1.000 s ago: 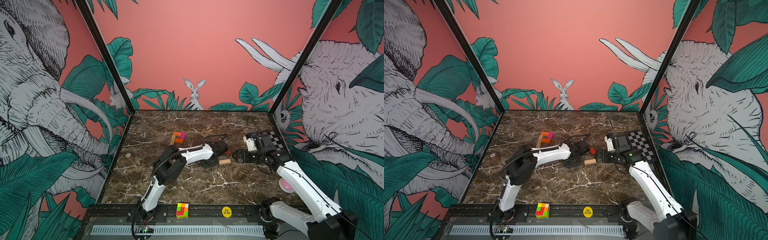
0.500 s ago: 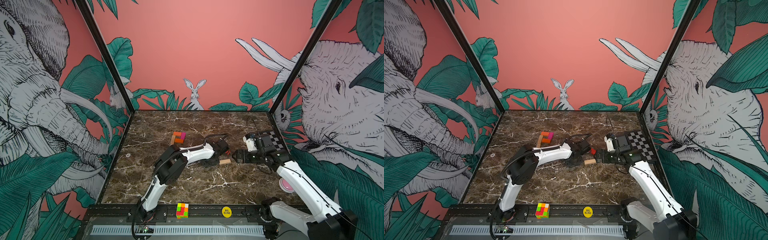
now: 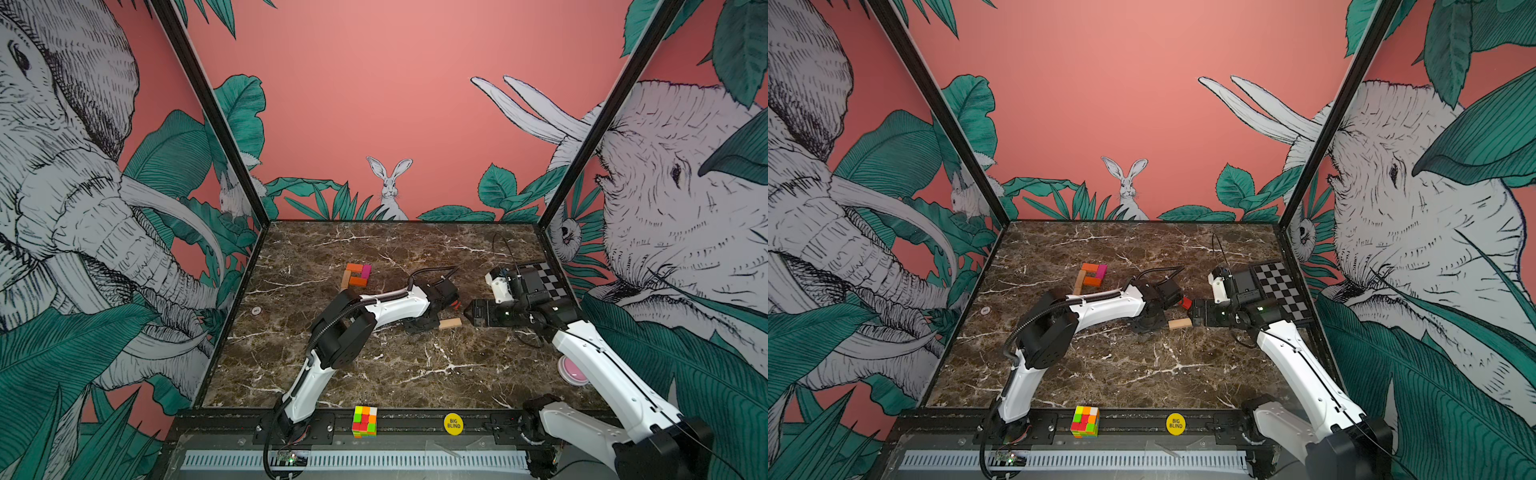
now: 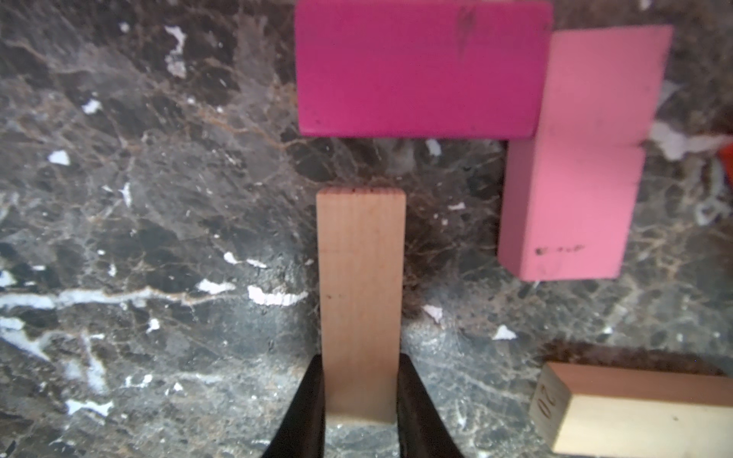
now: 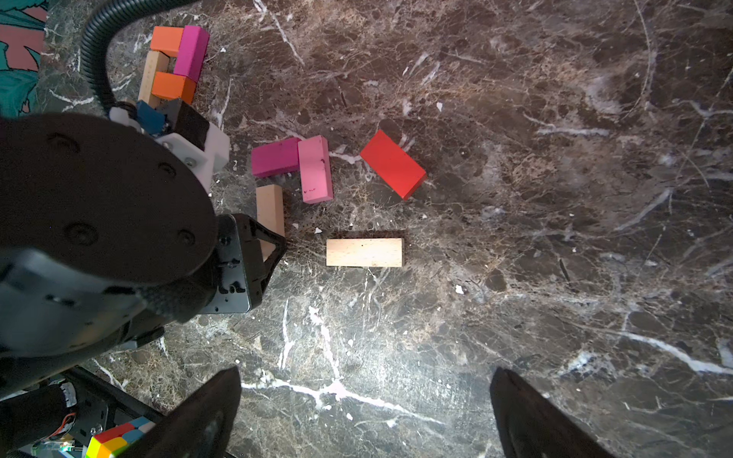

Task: Assemble the letter p with building blocks
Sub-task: Assemble the building block at the center of the board.

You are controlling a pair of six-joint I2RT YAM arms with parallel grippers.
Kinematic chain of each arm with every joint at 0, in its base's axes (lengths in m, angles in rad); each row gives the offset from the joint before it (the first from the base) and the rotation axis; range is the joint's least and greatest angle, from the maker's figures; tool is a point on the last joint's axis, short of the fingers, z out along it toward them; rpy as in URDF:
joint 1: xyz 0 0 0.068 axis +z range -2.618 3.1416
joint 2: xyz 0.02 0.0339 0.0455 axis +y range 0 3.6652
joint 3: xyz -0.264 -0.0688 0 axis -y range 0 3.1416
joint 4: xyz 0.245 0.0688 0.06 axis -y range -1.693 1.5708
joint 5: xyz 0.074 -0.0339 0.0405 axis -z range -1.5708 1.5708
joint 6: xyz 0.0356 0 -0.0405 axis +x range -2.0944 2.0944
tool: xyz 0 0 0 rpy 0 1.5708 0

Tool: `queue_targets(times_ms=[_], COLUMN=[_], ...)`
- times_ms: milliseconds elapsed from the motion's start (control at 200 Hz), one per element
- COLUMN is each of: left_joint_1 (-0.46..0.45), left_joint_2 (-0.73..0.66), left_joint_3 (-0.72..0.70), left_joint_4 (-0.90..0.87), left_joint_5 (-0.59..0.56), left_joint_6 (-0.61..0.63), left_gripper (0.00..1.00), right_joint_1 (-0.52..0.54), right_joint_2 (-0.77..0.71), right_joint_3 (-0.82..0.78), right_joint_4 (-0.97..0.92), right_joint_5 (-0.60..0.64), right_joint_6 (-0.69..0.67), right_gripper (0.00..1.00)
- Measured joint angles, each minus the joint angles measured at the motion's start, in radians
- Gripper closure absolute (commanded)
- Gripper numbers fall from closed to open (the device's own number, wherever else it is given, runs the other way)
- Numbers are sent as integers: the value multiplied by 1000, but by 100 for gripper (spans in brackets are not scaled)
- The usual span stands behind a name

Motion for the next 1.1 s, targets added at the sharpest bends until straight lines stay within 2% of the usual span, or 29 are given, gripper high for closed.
queue_targets(times_ms=[840,1100], left_joint_1=[15,15], left_joint_2=[5,5], left_joint_3=[6,7], left_joint_4=[-5,-5], left_joint_5=[-3,-2], left_joint_6=[0,0], left_gripper=[81,73], right_joint_1=[0,0], right_joint_2=[18,18], right_joint_3=[0,0], right_joint_4=[0,0], right_joint_5=[0,-1], right_joint_6=[-7,-7], right_gripper=[1,1])
